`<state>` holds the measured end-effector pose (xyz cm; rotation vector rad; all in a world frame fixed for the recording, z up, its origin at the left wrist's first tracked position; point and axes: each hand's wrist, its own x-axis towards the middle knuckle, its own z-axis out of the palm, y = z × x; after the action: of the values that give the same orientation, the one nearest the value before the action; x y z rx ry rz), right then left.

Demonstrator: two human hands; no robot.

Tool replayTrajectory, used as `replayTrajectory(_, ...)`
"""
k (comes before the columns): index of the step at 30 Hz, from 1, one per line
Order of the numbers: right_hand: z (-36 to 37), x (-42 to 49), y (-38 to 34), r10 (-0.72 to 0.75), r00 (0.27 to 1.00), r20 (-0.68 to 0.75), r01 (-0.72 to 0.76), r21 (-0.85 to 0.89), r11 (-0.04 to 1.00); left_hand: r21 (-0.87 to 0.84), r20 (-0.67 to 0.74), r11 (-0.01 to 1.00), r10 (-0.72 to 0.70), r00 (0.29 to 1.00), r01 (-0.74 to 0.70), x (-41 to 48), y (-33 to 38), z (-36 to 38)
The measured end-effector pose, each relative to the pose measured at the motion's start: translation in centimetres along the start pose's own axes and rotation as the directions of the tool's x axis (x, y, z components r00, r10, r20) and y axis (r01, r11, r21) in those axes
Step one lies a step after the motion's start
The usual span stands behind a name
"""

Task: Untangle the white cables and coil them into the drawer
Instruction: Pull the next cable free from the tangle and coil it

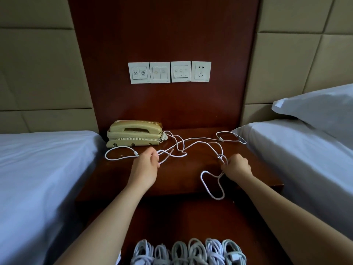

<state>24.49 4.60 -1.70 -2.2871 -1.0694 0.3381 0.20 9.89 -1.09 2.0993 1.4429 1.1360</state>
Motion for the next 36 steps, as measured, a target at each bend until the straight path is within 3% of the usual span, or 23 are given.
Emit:
replayTrajectory(3, 0.6, 0.6, -0.7, 0.108, 0.992, 0.063, -0.121, 0.270, 0.955, -0.121, -0.096, 0.992, 0.021, 0.995, -0.032, -0.2, -0.2, -1.5)
replayTrajectory(6, 1.3, 0.8, -1.8, 0.186, 0.964, 0.192, -0.266, 0.638, 0.723, -0.265, -0.094, 0.964, -0.018, 0.995, -0.008, -0.3, -0.7, -2.6)
replayTrajectory(8, 1.8, 1.2, -2.2, 0.166, 0.966, 0.199, -0.259, 0.743, 0.617, -0.330, -0.056, 0.943, -0.072, 0.996, 0.049, -0.3, -0.9, -3.1)
replayTrajectory(9, 2.0, 1.5, -2.4, 0.133, 0.976, 0.175, -0.220, 0.750, 0.623, -0.366, -0.028, 0.927, -0.095, 0.995, 0.078, -0.3, -1.1, -3.2)
replayTrajectory(12, 2.2, 1.4, -2.9, -0.044, 0.995, 0.092, -0.021, 0.605, 0.796, -0.491, 0.067, 0.858, -0.135, 0.989, 0.151, 0.0, -1.2, -3.3)
replayTrajectory(14, 2.4, 0.8, -3.0, -0.175, 0.981, 0.088, 0.108, 0.499, 0.860, -0.522, 0.112, 0.834, -0.140, 0.984, 0.178, 0.1, -1.1, -3.3)
replayTrajectory(16, 2.8, 0.1, -3.1, -0.330, 0.943, -0.039, 0.324, 0.322, 0.890, -0.513, 0.152, 0.838, -0.124, 0.981, 0.186, 0.0, -0.8, -3.3)
replayTrajectory(19, 2.7, -1.7, -4.2, -0.590, 0.751, -0.298, 0.642, 0.117, 0.758, -0.453, 0.167, 0.881, -0.064, 0.984, 0.134, -0.2, -0.5, -3.1)
replayTrajectory(21, 2.7, -3.3, -5.6, -0.715, 0.639, -0.283, 0.761, 0.101, 0.640, -0.429, 0.161, 0.899, -0.026, 0.987, 0.093, -0.2, -0.1, -2.9)
replayTrajectory(24, 3.2, -6.0, -8.0, -0.788, 0.603, -0.122, 0.788, 0.242, 0.566, -0.386, 0.207, 0.921, 0.030, 0.978, 0.053, -0.1, 0.8, -2.5)
replayTrajectory(26, 3.3, -7.2, -8.9, -0.785, 0.618, 0.033, 0.718, 0.382, 0.582, -0.345, 0.248, 0.938, 0.079, 0.966, 0.012, -0.2, 1.3, -2.3)
replayTrajectory(28, 3.3, -7.5, -9.0, -0.777, 0.622, 0.096, 0.688, 0.407, 0.601, -0.303, 0.240, 0.952, 0.112, 0.964, -0.036, -0.4, 1.4, -2.5)
replayTrajectory(31, 3.1, -6.8, -8.6, -0.779, 0.627, -0.014, 0.712, 0.417, 0.565, -0.229, 0.207, 0.968, 0.154, 0.966, -0.105, -0.6, 1.3, -2.9)
replayTrajectory(36, 1.7, -5.7, -8.1, -0.701, 0.679, -0.219, 0.700, 0.481, 0.528, -0.243, 0.299, 0.969, 0.111, 0.948, -0.037, -0.4, 0.5, -3.2)
